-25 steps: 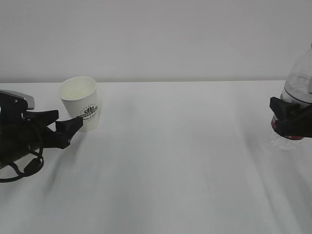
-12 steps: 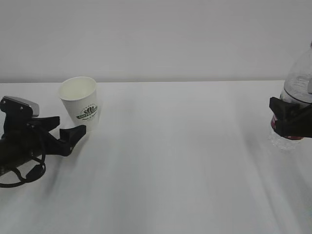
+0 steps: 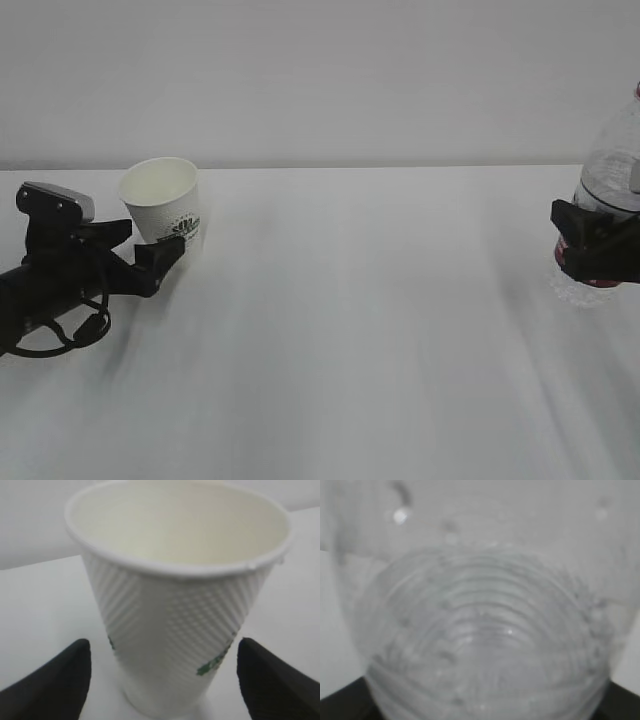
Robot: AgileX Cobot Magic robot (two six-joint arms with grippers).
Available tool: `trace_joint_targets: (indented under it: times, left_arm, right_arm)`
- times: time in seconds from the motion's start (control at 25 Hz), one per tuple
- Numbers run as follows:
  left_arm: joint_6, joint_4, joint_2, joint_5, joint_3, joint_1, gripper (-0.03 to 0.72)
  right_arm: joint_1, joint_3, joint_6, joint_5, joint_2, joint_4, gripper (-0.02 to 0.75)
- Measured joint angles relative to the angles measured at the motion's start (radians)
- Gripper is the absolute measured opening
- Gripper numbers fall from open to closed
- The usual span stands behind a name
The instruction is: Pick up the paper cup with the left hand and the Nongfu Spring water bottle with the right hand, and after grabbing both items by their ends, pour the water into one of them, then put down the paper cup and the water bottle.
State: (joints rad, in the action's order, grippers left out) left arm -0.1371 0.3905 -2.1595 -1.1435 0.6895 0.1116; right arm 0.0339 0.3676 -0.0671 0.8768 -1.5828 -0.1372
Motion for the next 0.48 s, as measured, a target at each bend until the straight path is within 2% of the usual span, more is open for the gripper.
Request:
trace_joint_targets:
  times: [0.48]
  left_arm:
    - [-0.063,0.027,-0.006,0.063,0.083,0.000,0.683]
  right_arm:
    - [0.000,0.000,0.002,0.000,0.000,-0.003,0.503]
